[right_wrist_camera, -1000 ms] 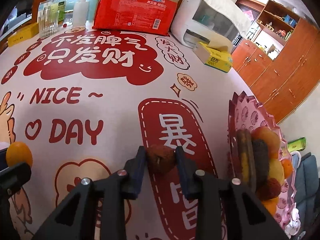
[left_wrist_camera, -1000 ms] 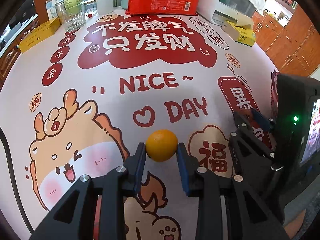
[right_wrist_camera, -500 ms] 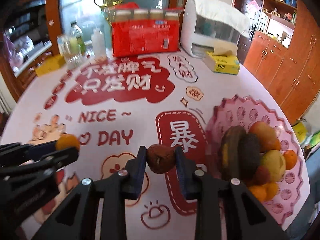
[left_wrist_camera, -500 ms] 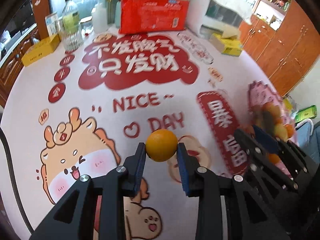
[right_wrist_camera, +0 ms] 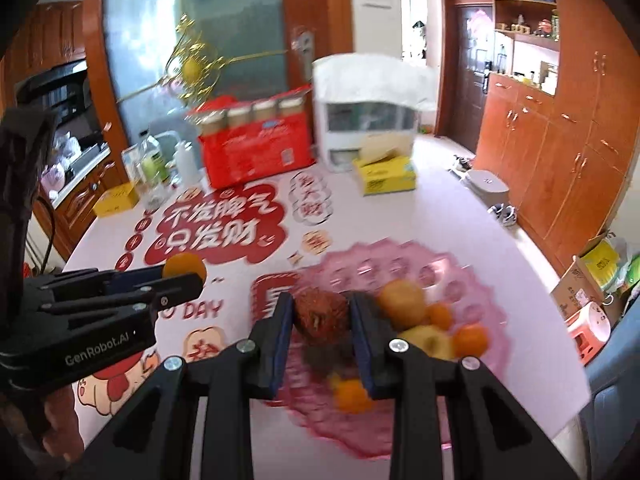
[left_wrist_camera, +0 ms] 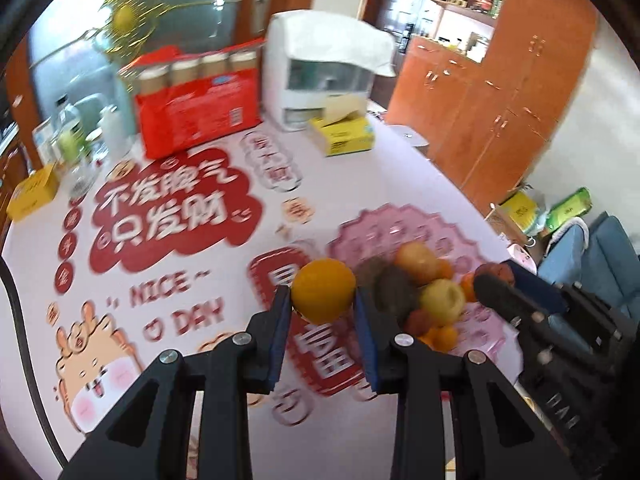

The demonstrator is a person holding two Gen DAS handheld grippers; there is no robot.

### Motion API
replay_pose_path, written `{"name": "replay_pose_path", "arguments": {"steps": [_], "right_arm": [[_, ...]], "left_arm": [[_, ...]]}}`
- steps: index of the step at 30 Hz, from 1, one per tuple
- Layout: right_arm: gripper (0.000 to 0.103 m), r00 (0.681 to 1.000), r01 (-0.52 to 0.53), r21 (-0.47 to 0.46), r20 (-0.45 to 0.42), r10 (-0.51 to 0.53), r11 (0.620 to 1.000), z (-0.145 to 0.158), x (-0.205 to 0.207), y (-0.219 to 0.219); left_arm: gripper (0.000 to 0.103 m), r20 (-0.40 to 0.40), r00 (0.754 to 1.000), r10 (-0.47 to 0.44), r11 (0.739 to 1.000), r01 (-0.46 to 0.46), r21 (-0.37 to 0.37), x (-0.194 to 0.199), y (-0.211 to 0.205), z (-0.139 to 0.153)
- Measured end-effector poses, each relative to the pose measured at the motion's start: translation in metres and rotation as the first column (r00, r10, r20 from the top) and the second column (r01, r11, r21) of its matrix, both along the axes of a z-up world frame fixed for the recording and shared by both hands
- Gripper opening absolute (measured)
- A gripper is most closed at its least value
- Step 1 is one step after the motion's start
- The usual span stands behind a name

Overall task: Organize fruits
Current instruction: 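Carry the small orange and lychee in both grippers over the pink plate, then lower both fruits into the plate and open both grippers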

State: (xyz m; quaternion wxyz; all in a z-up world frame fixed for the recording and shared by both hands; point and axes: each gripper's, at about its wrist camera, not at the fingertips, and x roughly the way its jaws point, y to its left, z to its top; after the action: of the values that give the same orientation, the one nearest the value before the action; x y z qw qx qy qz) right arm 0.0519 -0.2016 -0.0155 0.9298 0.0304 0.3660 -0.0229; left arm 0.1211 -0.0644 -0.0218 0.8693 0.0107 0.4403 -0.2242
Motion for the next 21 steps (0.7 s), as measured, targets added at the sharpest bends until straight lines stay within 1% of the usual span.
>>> {"name": "replay_pose_path", "arguments": {"steps": [4,8,11,13,18,21], "right_arm": [[0.029,1.0,-0.001,-0.029,0.025,0.002,1.0,0.016,0.0,-0.048],[0.029,1.0,-0.006,-0.049,0.018,0.007,0.999,0.014,0.009,-0.085],[0.029,1.0,-0.006,-0.031,-0.017,0.005,0.999,0.001,0.02,-0.111],[0.029,0.999,-0.015,-0.003,-0.05,0.015,1.0,-0.013,0.028,-0.128],[0.029,0.991,-0.056,0.025,-0.117,0.059,0.998,-0.044,0.043,-0.143],[0.029,0.985,-0.087,0.036,-0.145,0.092,0.996,-0.058,0.051,-0.147]], "left_arm": [[0.03,0.009,1.0,-0.017,1.0,0.017,-0.001,0.004,-0.04,0.007],[0.03,-0.002,1.0,-0.014,1.0,0.014,0.012,0.012,-0.072,0.0],[0.03,-0.029,1.0,-0.007,1.0,0.008,0.028,0.018,-0.092,-0.014],[0.03,-0.051,0.999,0.001,0.999,0.001,0.038,0.021,-0.105,-0.026],[0.03,-0.092,0.996,0.019,0.998,-0.013,0.066,0.028,-0.129,-0.052],[0.03,-0.108,0.993,0.042,0.997,-0.034,0.074,0.031,-0.134,-0.064]]}}
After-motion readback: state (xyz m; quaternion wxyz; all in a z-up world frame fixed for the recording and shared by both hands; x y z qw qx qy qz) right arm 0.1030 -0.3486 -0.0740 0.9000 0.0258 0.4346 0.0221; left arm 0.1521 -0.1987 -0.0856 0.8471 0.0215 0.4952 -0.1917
